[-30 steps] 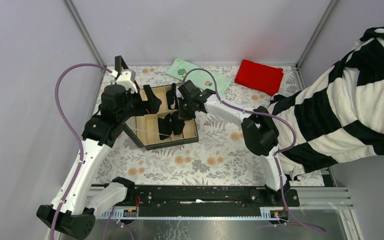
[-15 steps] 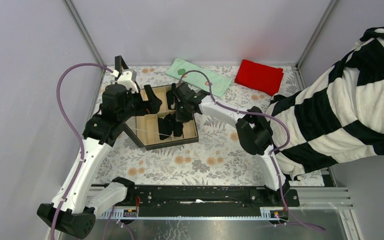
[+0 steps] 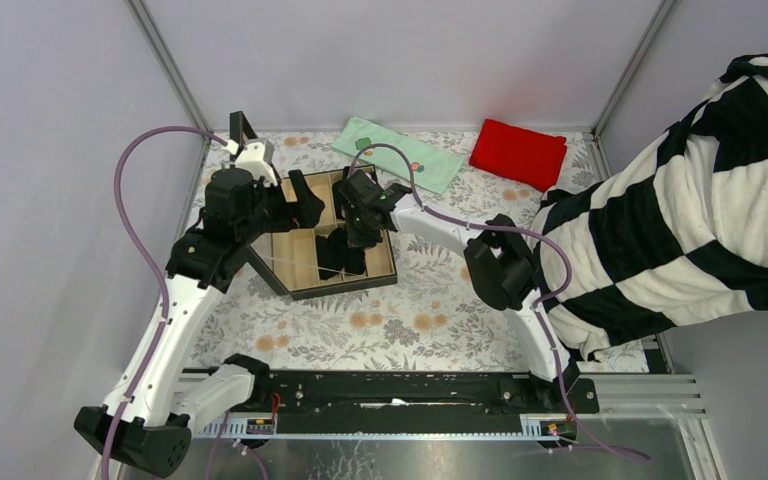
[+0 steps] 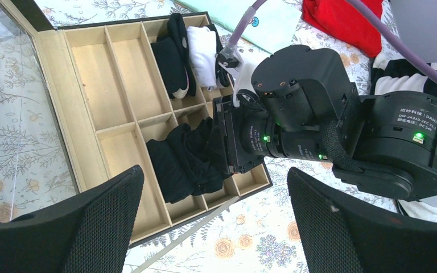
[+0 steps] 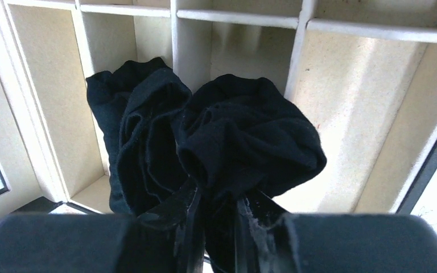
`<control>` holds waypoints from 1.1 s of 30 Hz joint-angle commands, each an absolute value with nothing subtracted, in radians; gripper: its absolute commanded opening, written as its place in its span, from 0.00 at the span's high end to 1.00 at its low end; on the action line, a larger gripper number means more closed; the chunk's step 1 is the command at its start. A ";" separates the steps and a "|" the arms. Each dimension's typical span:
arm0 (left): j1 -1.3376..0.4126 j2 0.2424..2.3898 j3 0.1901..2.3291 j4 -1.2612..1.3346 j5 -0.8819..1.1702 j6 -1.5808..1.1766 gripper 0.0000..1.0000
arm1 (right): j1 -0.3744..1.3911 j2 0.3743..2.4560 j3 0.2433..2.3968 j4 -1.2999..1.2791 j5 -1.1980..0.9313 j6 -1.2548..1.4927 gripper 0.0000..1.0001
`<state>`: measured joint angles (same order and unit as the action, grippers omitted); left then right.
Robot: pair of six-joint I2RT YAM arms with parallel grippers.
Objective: Roll the underwear
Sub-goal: Place the underwear in the storage box.
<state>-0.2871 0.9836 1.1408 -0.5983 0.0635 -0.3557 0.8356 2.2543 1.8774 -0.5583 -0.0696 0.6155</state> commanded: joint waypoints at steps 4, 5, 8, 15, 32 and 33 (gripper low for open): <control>-0.282 0.989 1.148 -0.624 0.063 -0.342 0.01 | 0.848 2.234 1.886 -0.620 0.026 0.580 0.65; -0.282 0.993 1.157 -0.633 0.060 -0.342 0.01 | 0.847 2.229 1.888 -0.622 0.031 0.578 0.63; -0.282 0.996 1.170 -0.644 0.062 -0.339 0.01 | 0.848 2.217 1.898 -0.631 0.040 0.567 0.59; -0.282 0.990 1.169 -0.643 0.077 -0.337 0.01 | 0.848 2.199 1.935 -0.679 0.079 0.541 0.53; -0.281 0.919 1.120 -0.593 0.064 -0.368 0.01 | 0.835 1.949 1.810 -0.707 0.163 0.495 0.44; -0.281 0.911 1.115 -0.589 0.062 -0.374 0.01 | 0.834 1.924 1.788 -0.702 0.160 0.495 0.43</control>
<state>-0.2871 0.9581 1.1378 -0.6258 0.0639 -0.3580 0.8459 2.0514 1.8400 -0.6903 0.1238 0.5140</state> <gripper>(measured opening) 0.987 0.559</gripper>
